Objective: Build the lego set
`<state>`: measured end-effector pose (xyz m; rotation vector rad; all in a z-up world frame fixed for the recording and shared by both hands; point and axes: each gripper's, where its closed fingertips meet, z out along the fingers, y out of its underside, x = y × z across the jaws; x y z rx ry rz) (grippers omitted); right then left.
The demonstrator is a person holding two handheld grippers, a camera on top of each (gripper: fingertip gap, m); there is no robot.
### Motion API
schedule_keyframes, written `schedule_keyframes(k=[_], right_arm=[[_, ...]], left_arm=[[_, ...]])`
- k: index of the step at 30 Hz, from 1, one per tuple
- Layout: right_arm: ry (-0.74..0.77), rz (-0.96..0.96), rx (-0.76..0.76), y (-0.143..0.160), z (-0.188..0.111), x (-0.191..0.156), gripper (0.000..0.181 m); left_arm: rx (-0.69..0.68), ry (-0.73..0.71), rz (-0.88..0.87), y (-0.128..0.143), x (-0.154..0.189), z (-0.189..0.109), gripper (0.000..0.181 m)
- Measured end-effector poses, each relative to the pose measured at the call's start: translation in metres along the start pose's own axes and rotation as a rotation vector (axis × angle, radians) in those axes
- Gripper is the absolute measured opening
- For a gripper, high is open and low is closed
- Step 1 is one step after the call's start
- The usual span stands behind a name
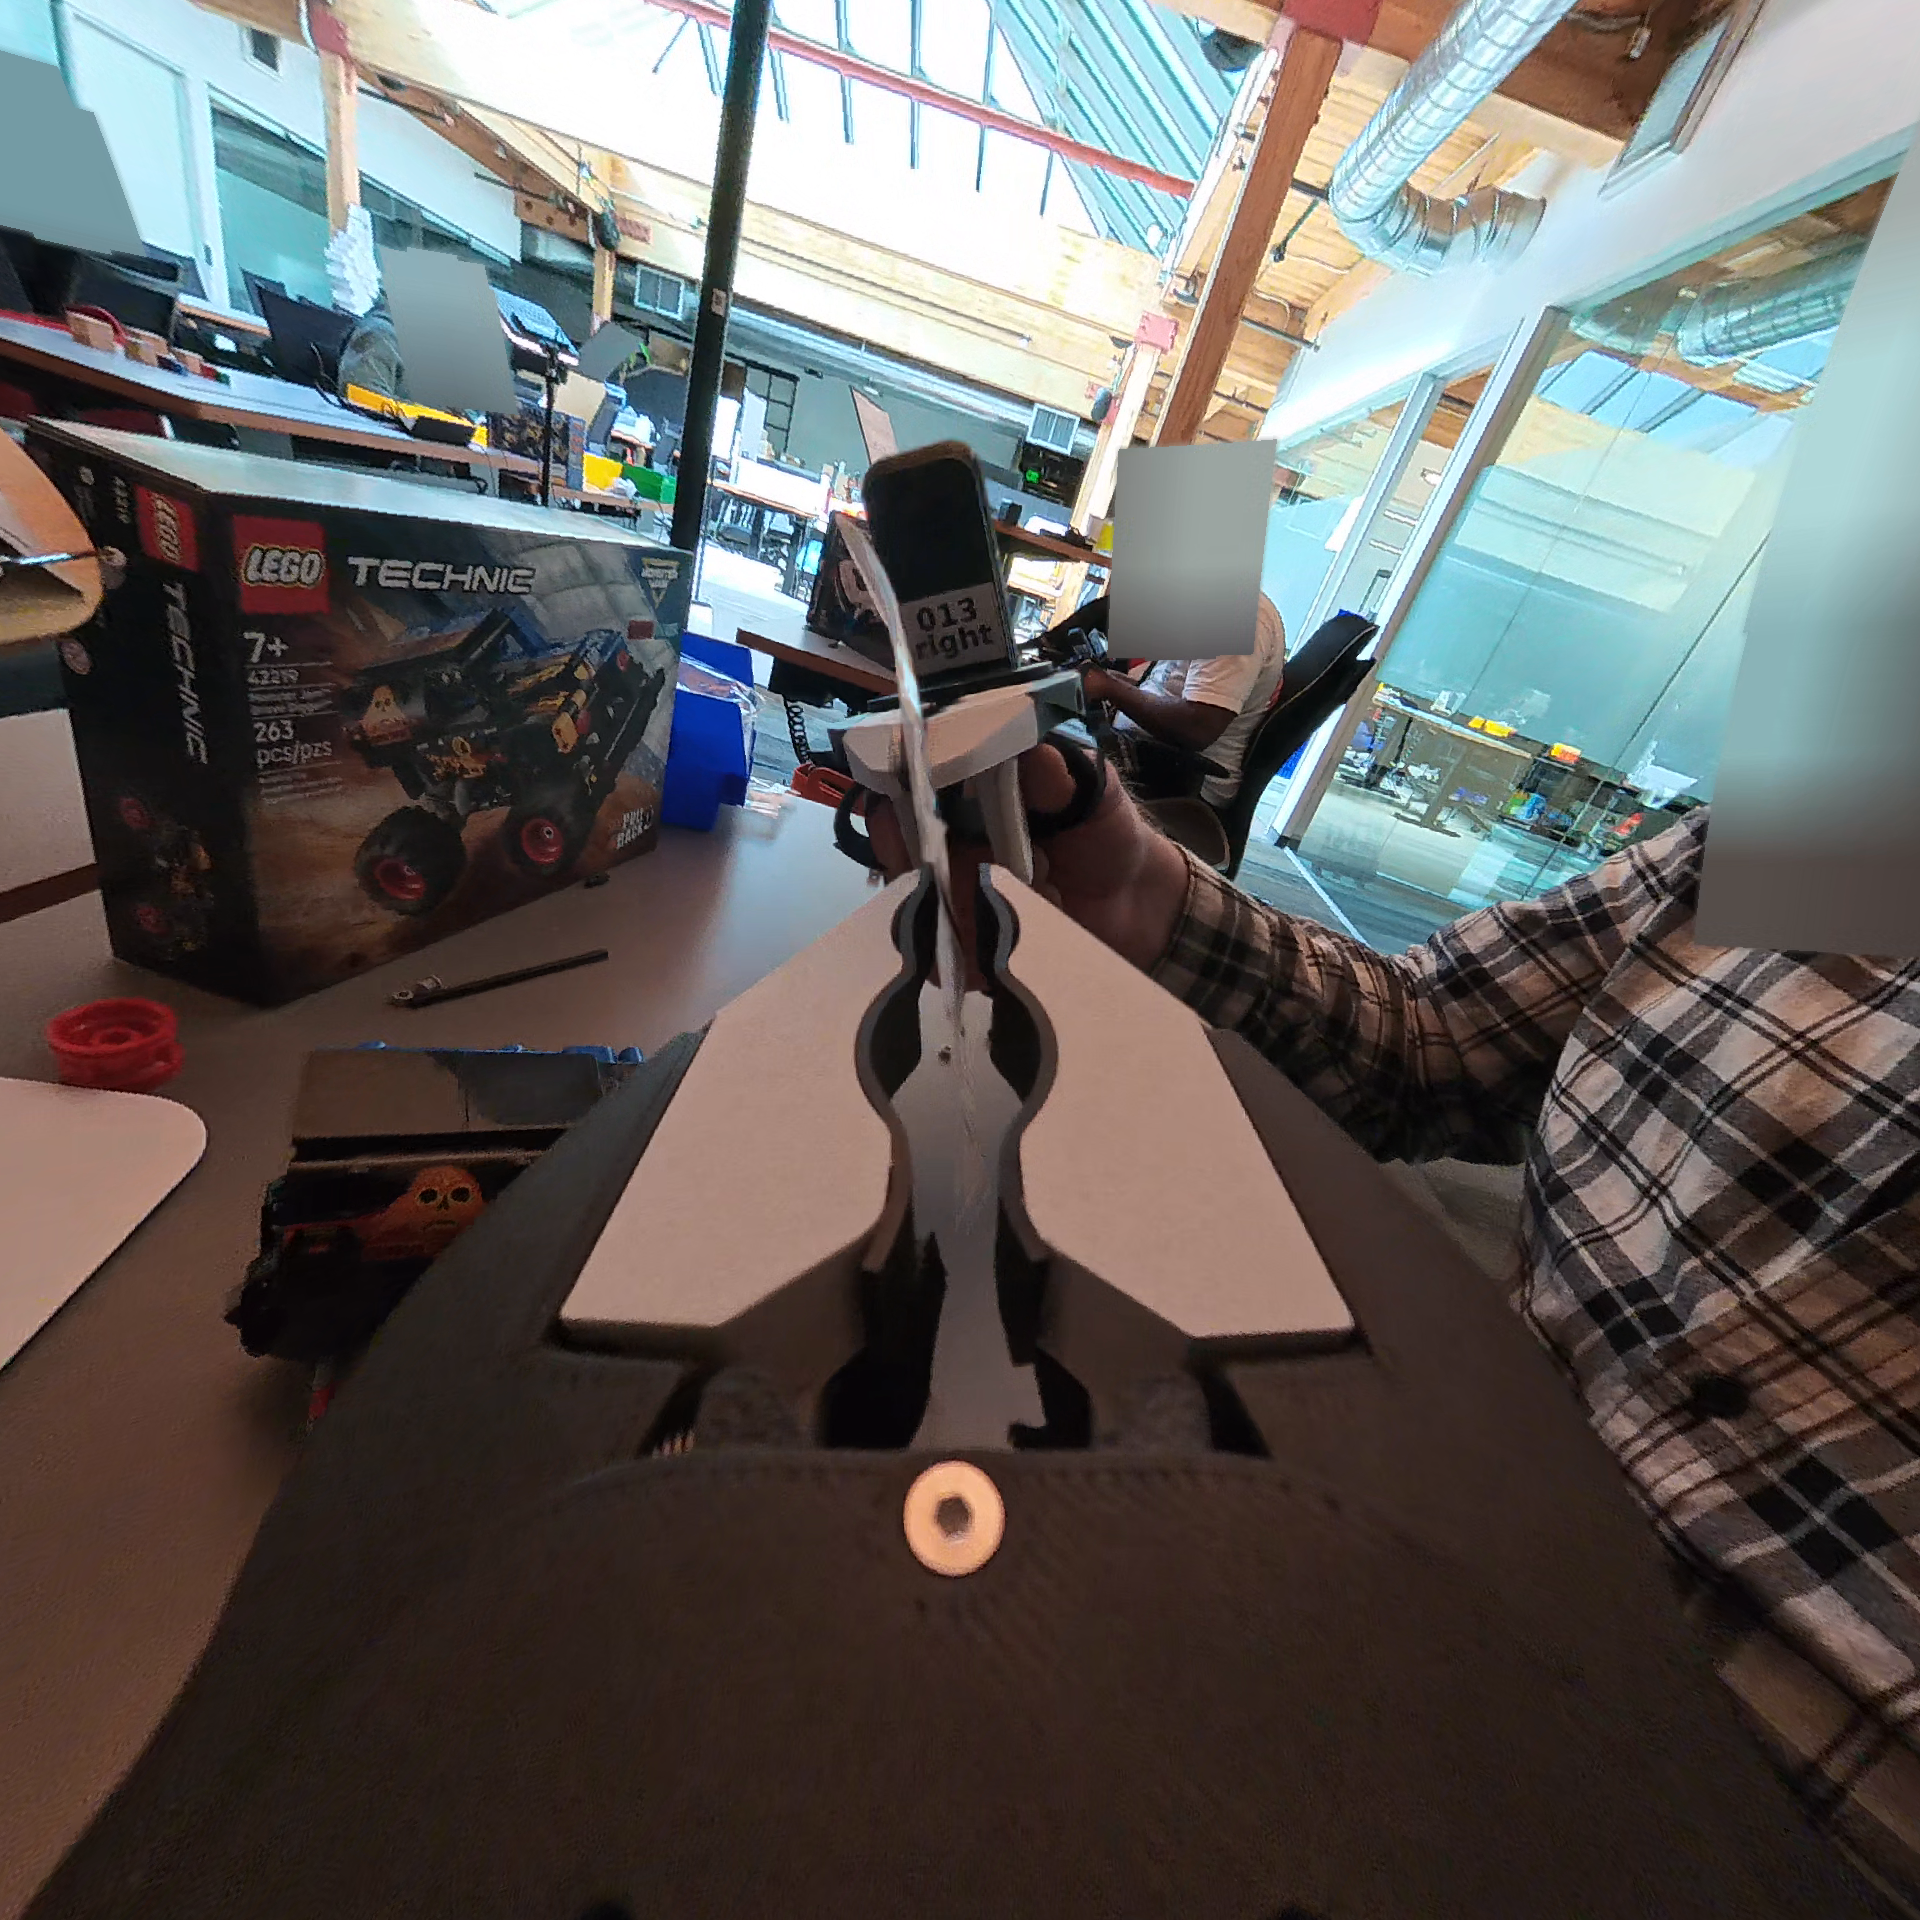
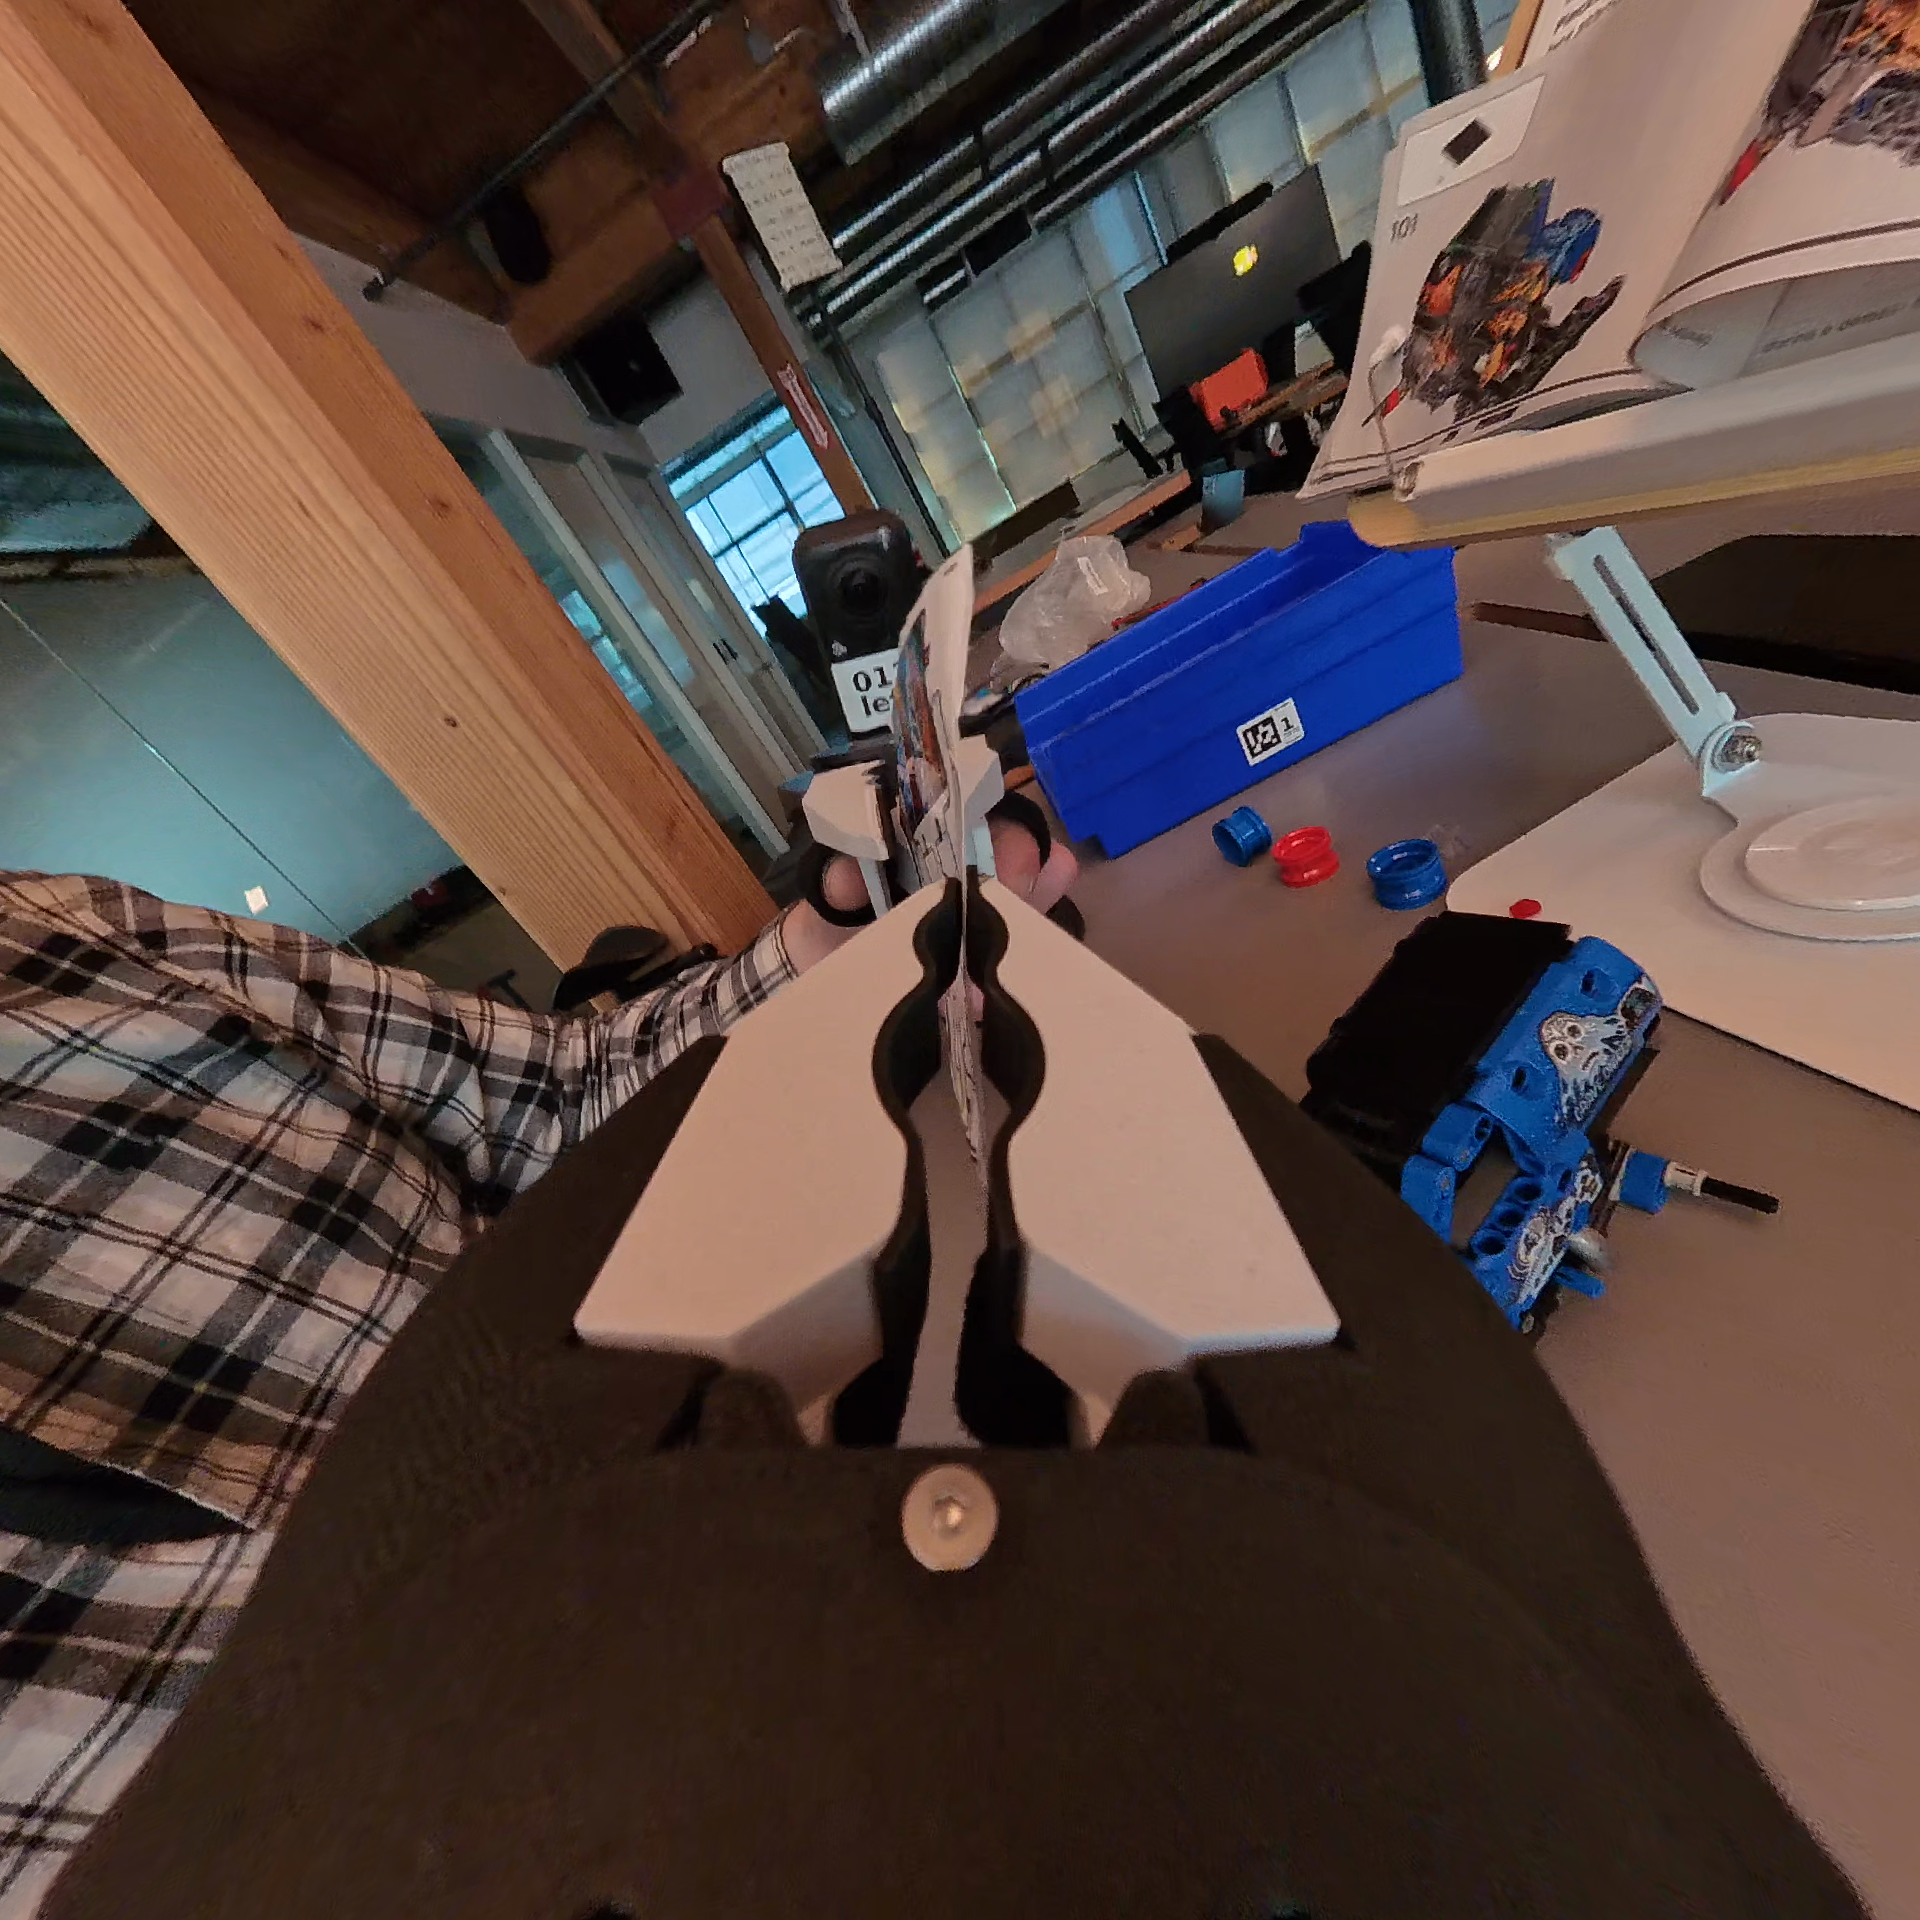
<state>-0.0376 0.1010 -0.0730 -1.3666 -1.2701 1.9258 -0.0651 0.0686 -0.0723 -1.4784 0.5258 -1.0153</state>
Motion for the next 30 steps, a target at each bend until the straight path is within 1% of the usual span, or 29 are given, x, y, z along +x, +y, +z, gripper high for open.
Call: schedule_keyframes(k=[3, 8, 14, 15, 16, 17, 20, 21, 22, 24, 26, 28, 30], right_arm=[[-0.009, 0.026, 0.027, -0.004, -0.004, 0.002, 0.000], [-0.010, 0.034, 0.018, -0.002, -0.002, 0.002, 0.000], [0.020, -0.002, -0.039, 0.006, -0.003, 0.005, 0.000], [0.024, -0.016, -0.065, 0.009, -0.004, 0.004, 0.003], [0.037, -0.031, -0.093, 0.012, -0.005, 0.005, 0.015], [0.054, -0.047, -0.114, 0.014, -0.007, 0.006, 0.020], [0.059, -0.073, -0.133, 0.015, -0.012, 0.005, 0.011], [0.051, -0.074, -0.134, 0.016, -0.012, 0.003, 0.003], [0.047, -0.073, -0.140, 0.017, -0.011, 0.003, 0.000], [0.051, -0.063, -0.146, 0.018, -0.010, 0.004, 0.000], [0.073, -0.072, -0.134, 0.016, -0.010, 0.007, 0.001], [0.134, -0.118, -0.128, 0.013, -0.011, 0.013, 0.013], [0.223, -0.214, -0.124, 0.007, -0.014, 0.020, 0.017]], left_arm=[[0.018, -0.017, 0.004, -0.003, -0.003, -0.005, 0.000], [0.030, -0.005, -0.007, -0.004, -0.001, -0.006, 0.000], [0.006, -0.019, -0.027, 0.003, -0.004, -0.005, 0.000], [-0.004, -0.016, -0.039, 0.005, -0.004, -0.005, 0.000], [-0.022, -0.016, -0.047, 0.009, -0.004, -0.004, 0.000], [-0.038, -0.025, -0.051, 0.012, -0.005, -0.004, 0.000], [-0.048, 0.008, -0.092, 0.015, -0.002, -0.003, 0.000], [-0.050, 0.016, -0.102, 0.017, -0.002, -0.002, 0.000], [-0.055, 0.017, -0.105, 0.018, -0.002, -0.001, 0.000], [-0.045, 0.030, -0.118, 0.019, 0.000, 0.001, 0.000], [-0.033, 0.026, -0.129, 0.019, -0.001, 0.000, 0.000], [-0.030, 0.022, -0.136, 0.020, -0.003, 0.001, 0.000], [-0.024, 0.027, -0.149, 0.021, -0.004, 0.002, 0.000]])
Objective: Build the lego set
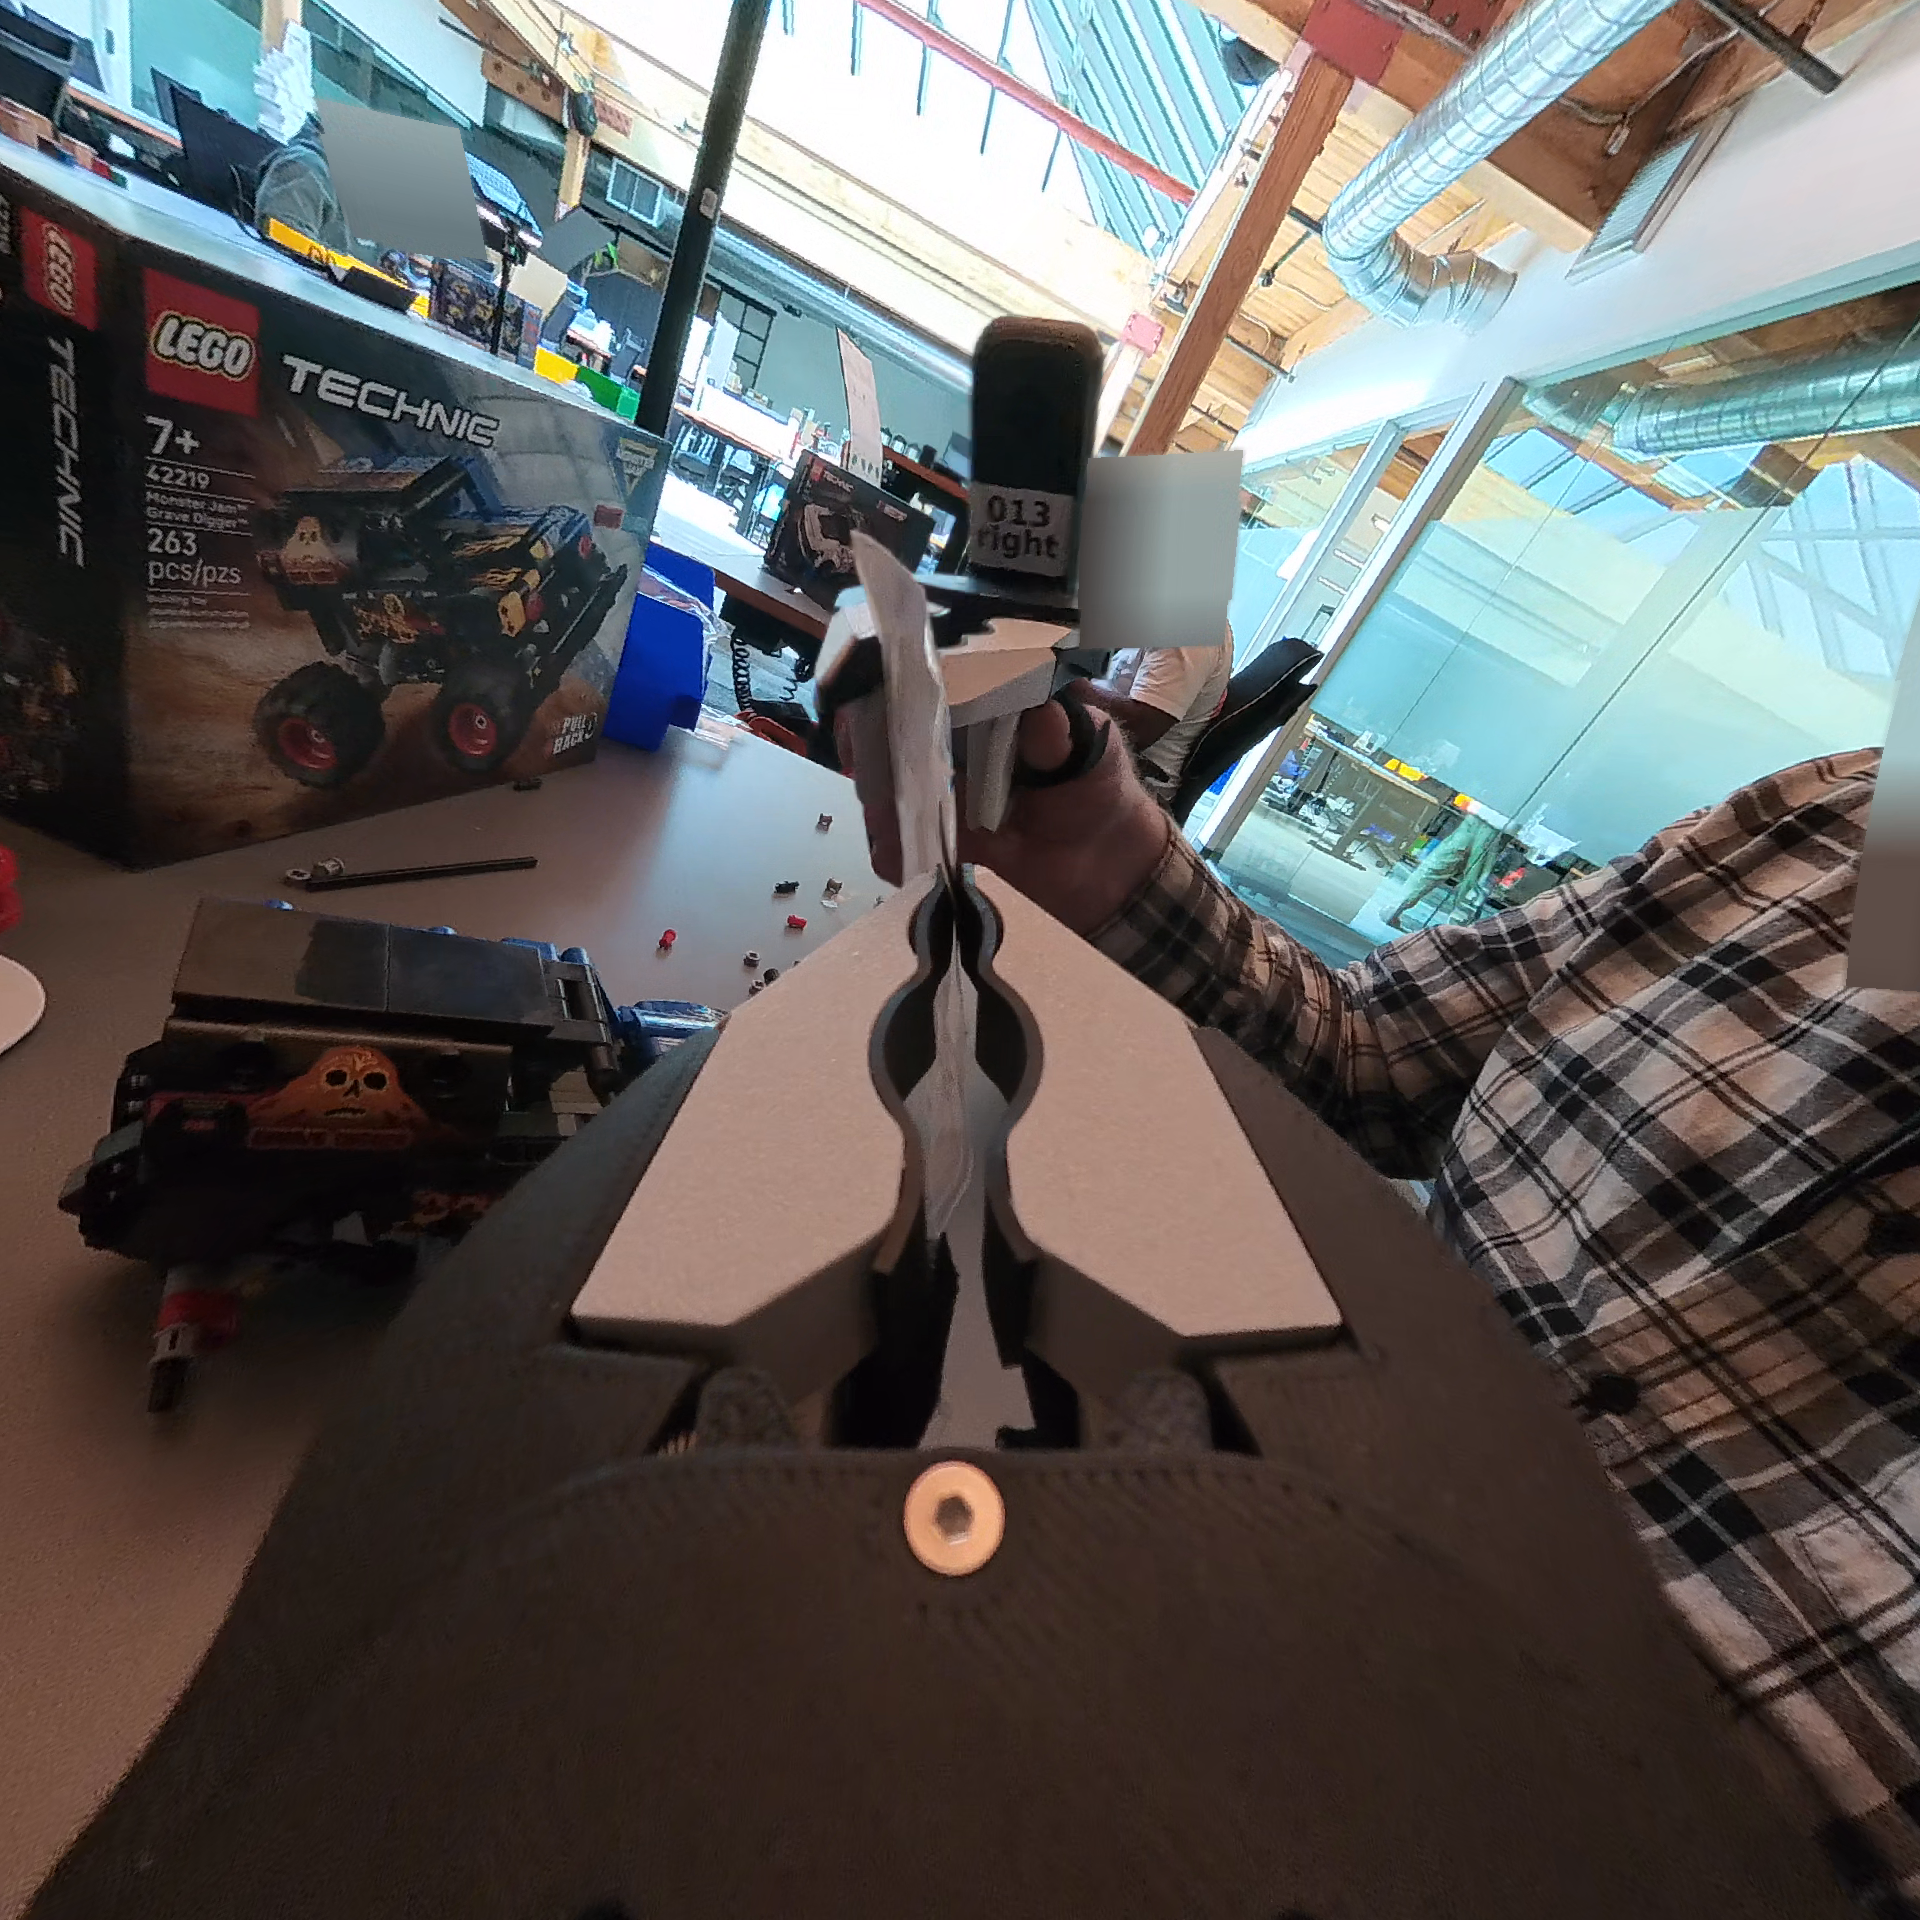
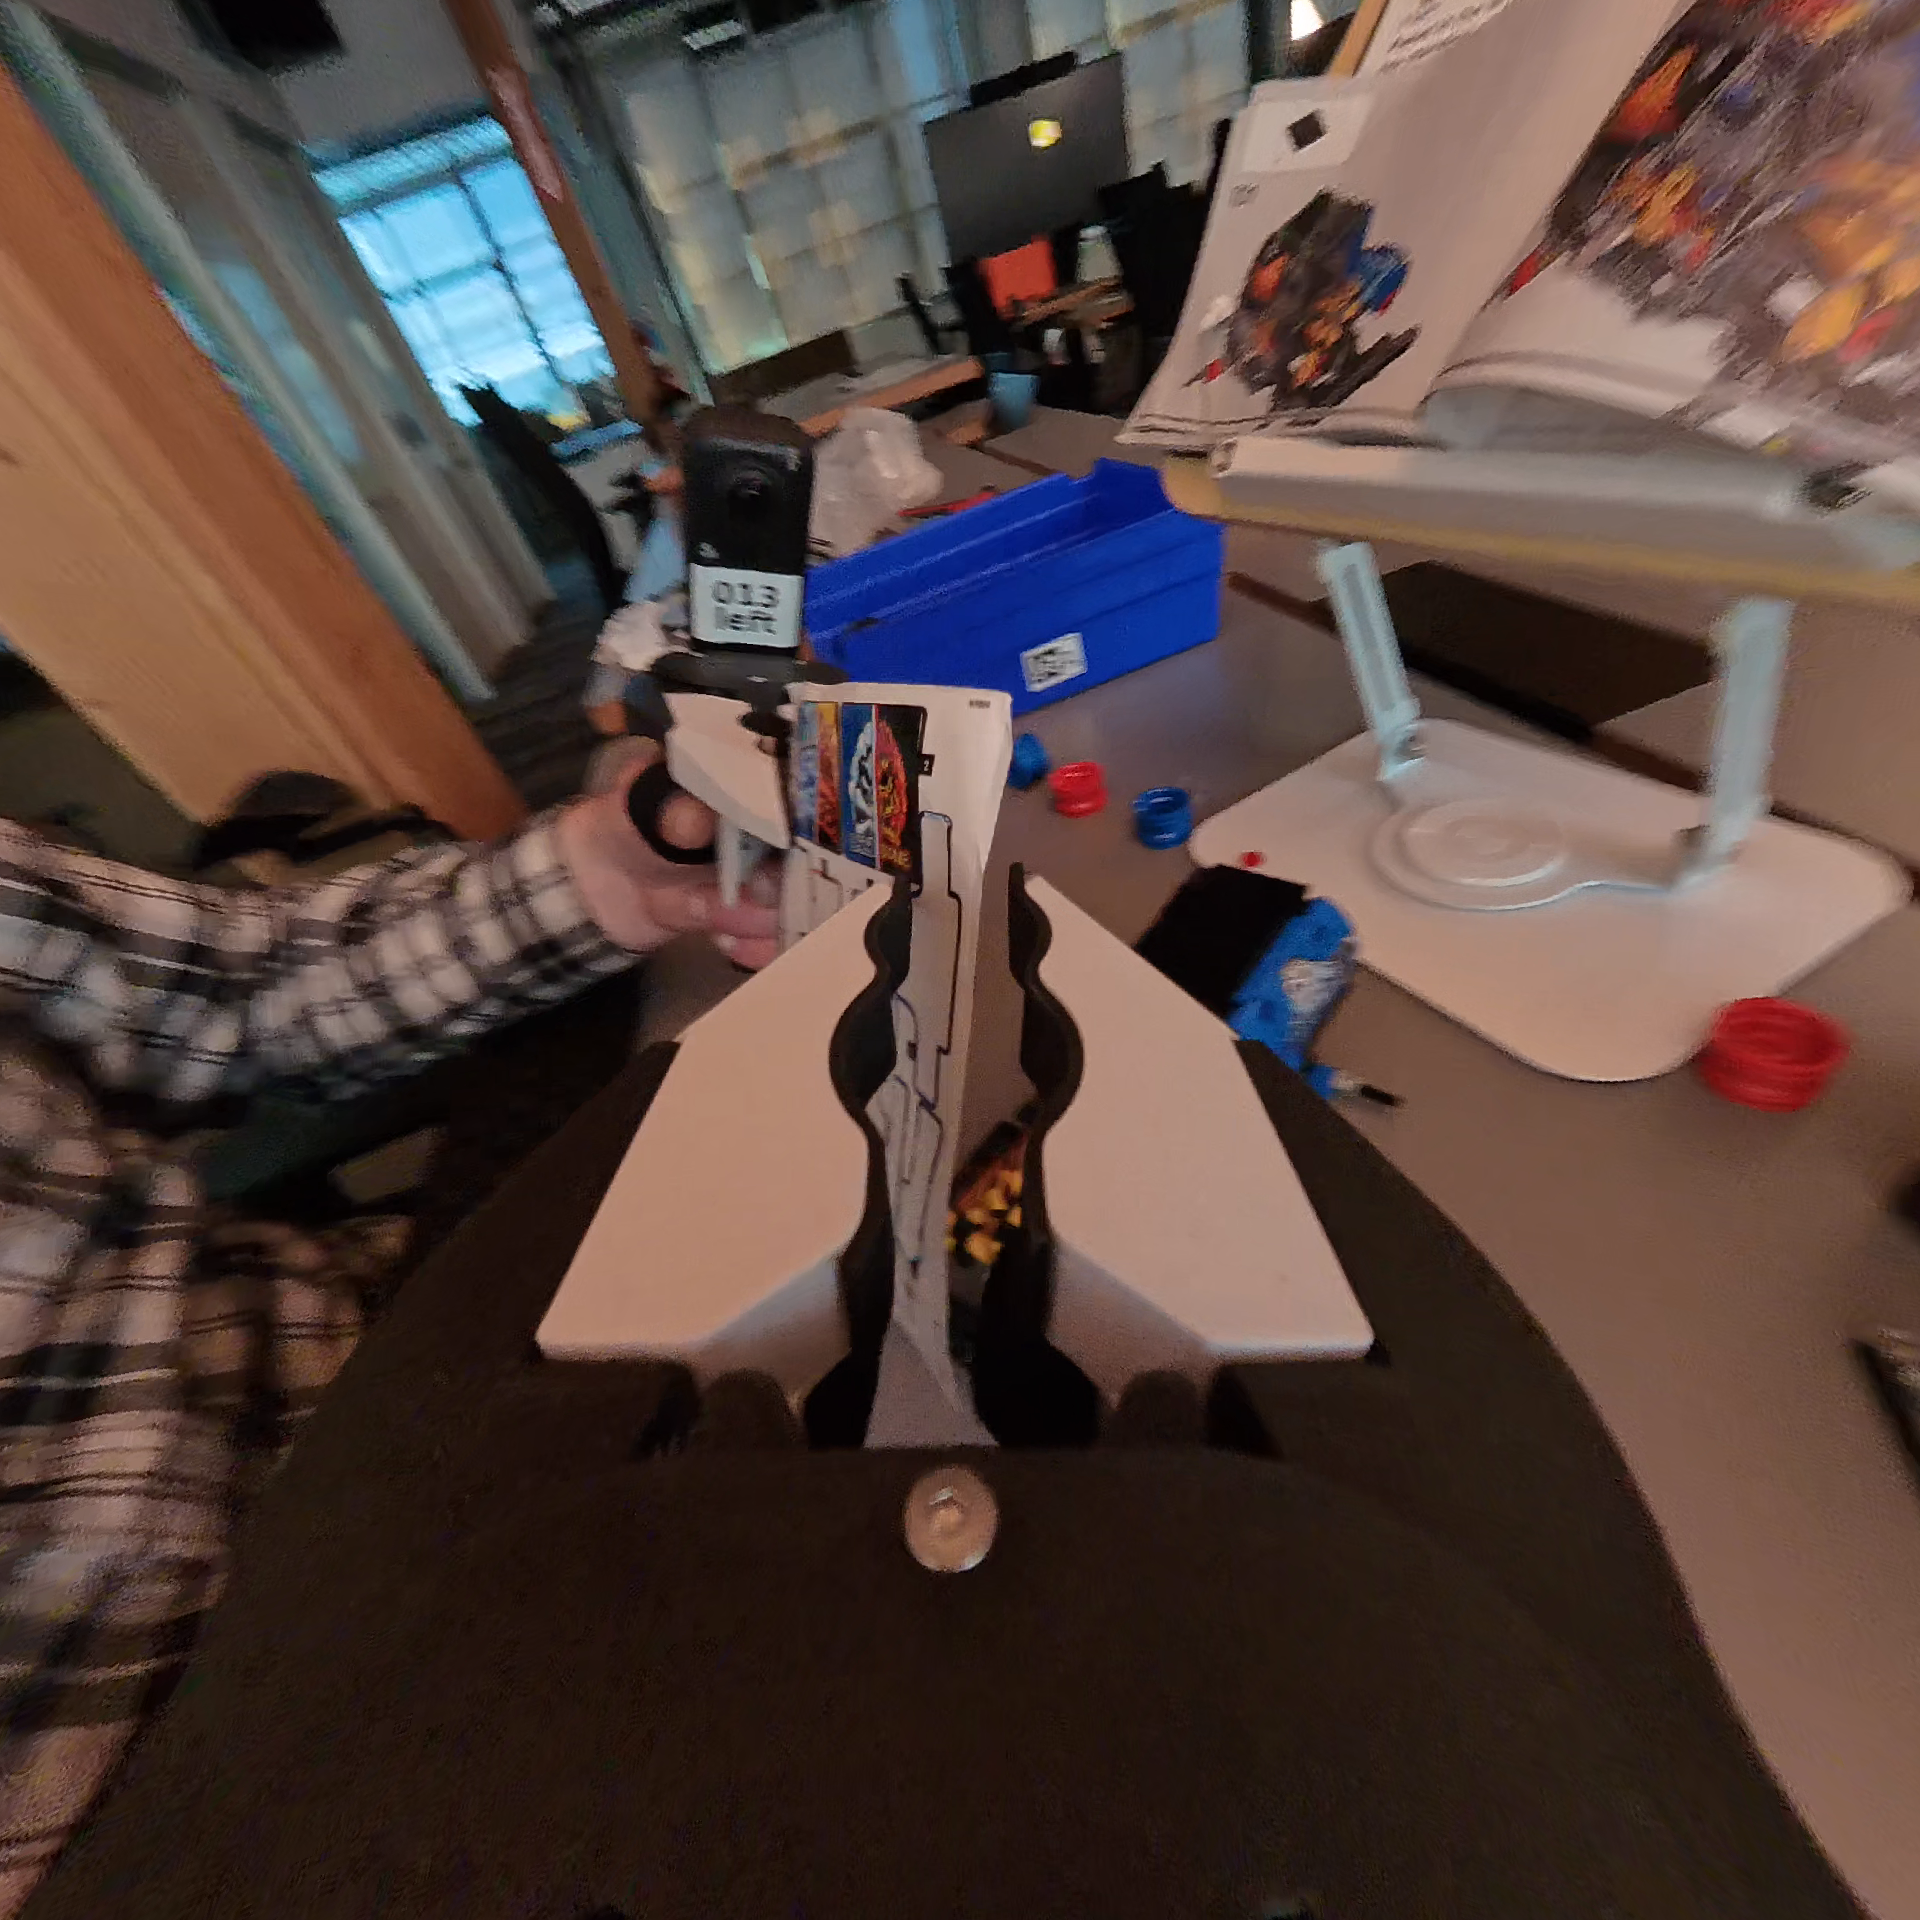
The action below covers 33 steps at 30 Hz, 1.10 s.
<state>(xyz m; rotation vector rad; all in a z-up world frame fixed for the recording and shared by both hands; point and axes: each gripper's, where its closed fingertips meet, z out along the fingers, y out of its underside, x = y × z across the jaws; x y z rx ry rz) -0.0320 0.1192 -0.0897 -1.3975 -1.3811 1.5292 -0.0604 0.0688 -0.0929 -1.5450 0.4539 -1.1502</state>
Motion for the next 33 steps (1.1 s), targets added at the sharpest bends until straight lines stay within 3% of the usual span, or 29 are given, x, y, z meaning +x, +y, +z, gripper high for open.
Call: schedule_keyframes(k=[5, 9, 18, 21, 26, 33], right_arm=[[0.115, -0.151, -0.018, -0.005, -0.006, 0.004, 0.007], [0.181, -0.218, -0.016, -0.009, -0.008, 0.008, 0.019], [0.318, -0.636, -0.071, -0.012, 0.003, -0.014, 0.026], [0.432, -0.596, -0.092, -0.013, 0.000, 0.007, 0.032], [0.357, -0.500, -0.049, -0.014, -0.002, 0.006, 0.027], [0.294, -0.490, -0.108, -0.001, 0.009, -0.002, 0.029]], left_arm=[[0.013, 0.008, -0.021, 0.000, -0.001, 0.002, 0.000], [0.026, 0.006, -0.035, -0.002, -0.003, 0.000, 0.000], [0.073, 0.033, -0.058, -0.009, 0.002, 0.002, 0.000], [0.090, 0.036, -0.061, -0.011, 0.003, 0.003, 0.000], [0.091, 0.068, -0.078, -0.009, 0.009, 0.007, 0.000], [0.120, 0.107, -0.091, -0.013, 0.014, 0.004, 0.000]])
